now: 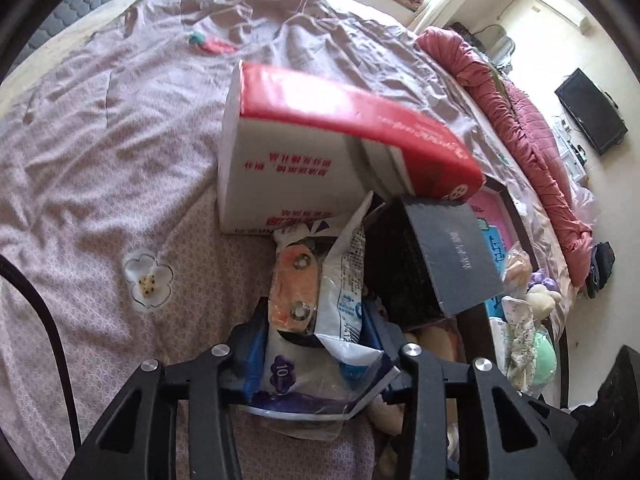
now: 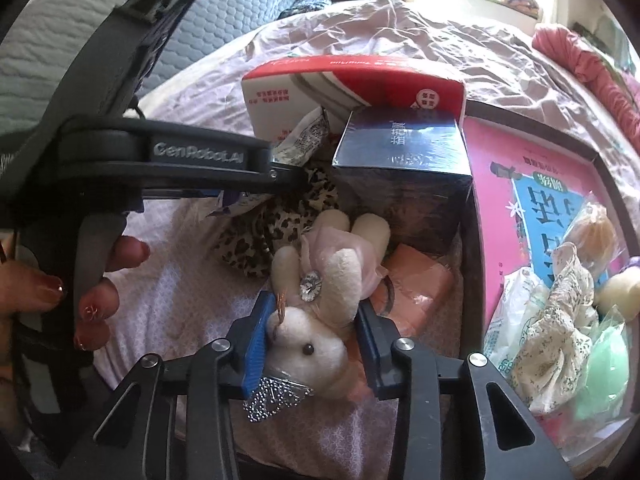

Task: Organize soft objects
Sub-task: 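Carry the packet and the plush bunny with both tools over the pink tray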

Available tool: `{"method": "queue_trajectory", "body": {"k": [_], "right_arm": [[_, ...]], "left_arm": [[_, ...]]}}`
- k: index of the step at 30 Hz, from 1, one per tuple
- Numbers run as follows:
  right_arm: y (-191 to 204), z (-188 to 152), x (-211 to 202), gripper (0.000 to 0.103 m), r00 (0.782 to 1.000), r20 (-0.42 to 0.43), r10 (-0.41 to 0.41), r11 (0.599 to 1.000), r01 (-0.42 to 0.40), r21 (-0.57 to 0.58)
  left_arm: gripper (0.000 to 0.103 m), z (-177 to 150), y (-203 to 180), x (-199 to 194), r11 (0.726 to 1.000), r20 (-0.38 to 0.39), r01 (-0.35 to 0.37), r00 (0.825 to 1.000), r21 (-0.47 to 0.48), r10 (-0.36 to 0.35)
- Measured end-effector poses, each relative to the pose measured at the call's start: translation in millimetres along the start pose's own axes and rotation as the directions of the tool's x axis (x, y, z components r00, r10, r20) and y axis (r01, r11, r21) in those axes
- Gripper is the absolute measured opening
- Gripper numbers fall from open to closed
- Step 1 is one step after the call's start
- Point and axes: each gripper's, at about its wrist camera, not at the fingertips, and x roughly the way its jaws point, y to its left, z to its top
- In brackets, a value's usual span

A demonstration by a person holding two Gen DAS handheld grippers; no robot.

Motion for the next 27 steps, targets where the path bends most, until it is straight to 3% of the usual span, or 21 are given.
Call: {"method": "queue_trajectory", "body": {"k": [7, 11, 17, 21, 27], "right_arm": [[-1.9, -2.0, -4.0, 0.037, 1.0, -0.001, 0.025, 1.0, -0.025, 0.018], [4.4, -2.2, 0.1, 0.042, 0.999, -0.026, 0.027, 1.0, -0.027, -0.007], [19.8, -1.1, 12.0, 0.049, 0.997, -0.065, -0.042, 0.995, 0.035, -0.092], [24.2, -2.9, 16.3, 0.04, 0.995, -0.077, -0.061, 0.991, 0.051, -0.123], [3.9, -1.0, -20.7, 0.035, 0.998, 0.052, 0.026, 0.999, -0.024, -0.024]], "left_arm": [[0.042, -1.0, -1.7, -30.0, 1.0, 0.076, 0.001, 0.997, 0.014, -0.002], [0.042, -4.2, -0.4, -47.3, 0.999, 0.106, -0.03, 0.994, 0.022, 0.027], [0.042, -13.4, 0.2, -62.0, 0.998, 0.113, -0.056, 0.992, 0.032, 0.052], [0.042, -17.7, -7.4, -69.3, 0.996, 0.121, -0.071, 0.991, 0.049, 0.065], [0.042, -23.2, -23.2, -85.1, 0.995, 0.15, -0.078, 0.986, 0.056, 0.069]]}}
